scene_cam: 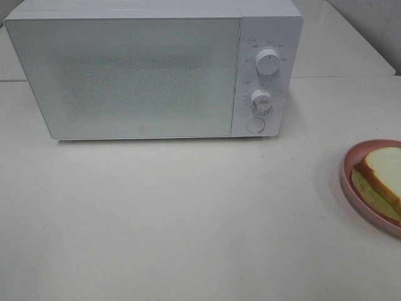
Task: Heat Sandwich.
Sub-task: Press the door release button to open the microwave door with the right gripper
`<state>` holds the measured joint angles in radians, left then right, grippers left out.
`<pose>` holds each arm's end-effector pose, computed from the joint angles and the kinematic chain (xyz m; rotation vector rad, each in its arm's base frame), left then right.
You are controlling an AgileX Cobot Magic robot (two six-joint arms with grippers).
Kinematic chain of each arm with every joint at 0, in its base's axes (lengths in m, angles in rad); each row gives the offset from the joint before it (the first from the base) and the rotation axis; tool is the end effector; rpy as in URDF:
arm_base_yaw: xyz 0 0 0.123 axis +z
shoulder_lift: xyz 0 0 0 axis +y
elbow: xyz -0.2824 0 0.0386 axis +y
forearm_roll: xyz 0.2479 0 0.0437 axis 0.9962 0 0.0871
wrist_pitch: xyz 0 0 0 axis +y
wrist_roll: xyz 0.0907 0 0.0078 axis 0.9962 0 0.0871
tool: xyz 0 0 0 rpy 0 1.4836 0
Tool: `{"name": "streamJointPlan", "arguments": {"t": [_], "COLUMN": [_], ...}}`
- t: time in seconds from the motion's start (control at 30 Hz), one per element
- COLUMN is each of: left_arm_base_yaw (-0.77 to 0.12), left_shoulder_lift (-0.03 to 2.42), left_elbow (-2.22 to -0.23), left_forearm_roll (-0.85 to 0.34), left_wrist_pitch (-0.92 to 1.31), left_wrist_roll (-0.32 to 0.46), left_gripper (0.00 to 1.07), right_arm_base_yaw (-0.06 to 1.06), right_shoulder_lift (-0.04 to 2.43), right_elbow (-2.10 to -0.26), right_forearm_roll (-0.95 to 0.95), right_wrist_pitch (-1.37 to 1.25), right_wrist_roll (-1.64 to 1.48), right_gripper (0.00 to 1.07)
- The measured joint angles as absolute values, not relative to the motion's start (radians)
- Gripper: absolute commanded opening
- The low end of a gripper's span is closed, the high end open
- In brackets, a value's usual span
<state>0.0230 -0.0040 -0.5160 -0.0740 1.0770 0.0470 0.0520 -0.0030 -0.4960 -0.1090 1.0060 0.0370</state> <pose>-0.0080 -0.0061 0.2804 0.0295 2.0385 -0.0446 -0.0025 -0.0085 0.2809 -0.0135 1.9867 -0.0717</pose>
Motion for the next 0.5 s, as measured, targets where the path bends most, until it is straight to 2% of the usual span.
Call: {"name": "streamJointPlan", "arguments": {"t": [0.5], "left_arm_base_yaw": [0.023], "left_shoulder_lift": [-0.004], "left_elbow": [-0.516], "left_forearm_roll": [-0.074], "left_wrist_pitch": [1.077], "left_wrist_roll": [0.047], "left_gripper": [1.0], "right_arm_base_yaw": [0.052], "right_shoulder_lift": [-0.003], "right_elbow": [-0.496], "right_forearm_roll": [-0.109], "right_wrist_pitch": [1.006], "right_wrist_roll": [0.037], "right_gripper": [0.75]}}
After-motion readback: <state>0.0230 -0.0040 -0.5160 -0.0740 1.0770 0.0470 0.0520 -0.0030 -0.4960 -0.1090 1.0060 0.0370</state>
